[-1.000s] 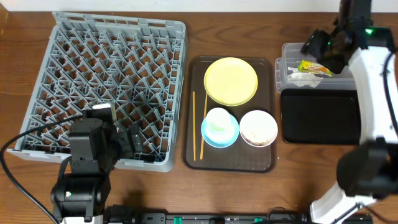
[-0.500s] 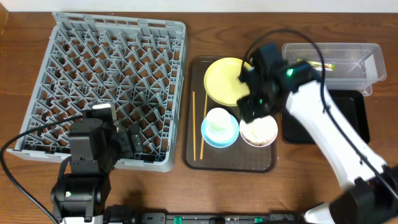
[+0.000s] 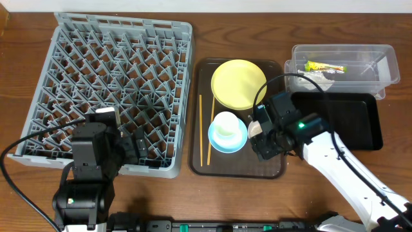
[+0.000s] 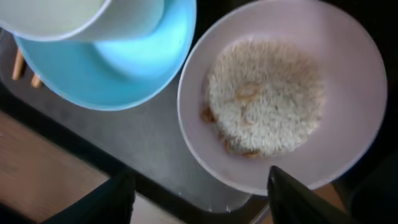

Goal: Sort waste into correct bins and load items into the dishwasher
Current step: 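Move the right gripper to the pink rice bowl and grasp its rim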

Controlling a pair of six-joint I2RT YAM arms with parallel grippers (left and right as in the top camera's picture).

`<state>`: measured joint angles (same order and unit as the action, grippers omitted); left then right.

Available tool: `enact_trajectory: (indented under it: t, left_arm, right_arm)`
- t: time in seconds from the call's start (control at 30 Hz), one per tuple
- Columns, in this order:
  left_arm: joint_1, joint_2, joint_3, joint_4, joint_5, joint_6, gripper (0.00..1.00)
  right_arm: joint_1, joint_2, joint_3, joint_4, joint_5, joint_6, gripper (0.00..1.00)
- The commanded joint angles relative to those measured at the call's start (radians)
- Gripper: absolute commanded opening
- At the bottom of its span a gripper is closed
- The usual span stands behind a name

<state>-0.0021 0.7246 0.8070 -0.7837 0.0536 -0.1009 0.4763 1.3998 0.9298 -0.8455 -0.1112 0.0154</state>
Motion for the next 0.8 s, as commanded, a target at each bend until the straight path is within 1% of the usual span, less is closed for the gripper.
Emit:
enact_trajectory:
  t: [0.0,0.17,0.27,0.47,0.57,0.63,0.77]
  left_arm:
    - [-0.004,-0.002,0.019,-0.001,0.006,-0.005,0.96]
    - [-0.004,-0.002,0.019,-0.001,0.006,-0.005,0.96]
    - [-0.004,-0.002,0.019,-0.001,0.006,-0.005,0.96]
    - [-0.004,-0.002,0.019,-0.001,0.006,-0.005,0.96]
    - [-0.004,-0.002,0.019,-0.001,0.006,-0.005,0.96]
    - [-0.004,-0.002,0.019,-0.001,0.006,-0.005,0.96]
    - [-0.004,-0.002,0.019,-0.002,0.006,-0.005,0.96]
  right_arm:
    - [0.010,-0.001,-0.037,0.071,0.002,-0.013,0.59]
    - [0.010,0.000,-0.109,0.164,-0.014,-0.013,0.59]
    - [0.010,0.001,-0.137,0.223,-0.102,-0.013,0.57]
    - [0.010,0.010,-0.182,0.257,-0.085,-0.013,0.56]
    - [0.010,0.012,-0.208,0.274,-0.085,-0.013,0.52]
    - [0.010,0.012,-0.208,0.278,-0.085,-0.013,0.46]
    - [0.010,0.014,-0.212,0.277,-0.084,-0.013,0.41]
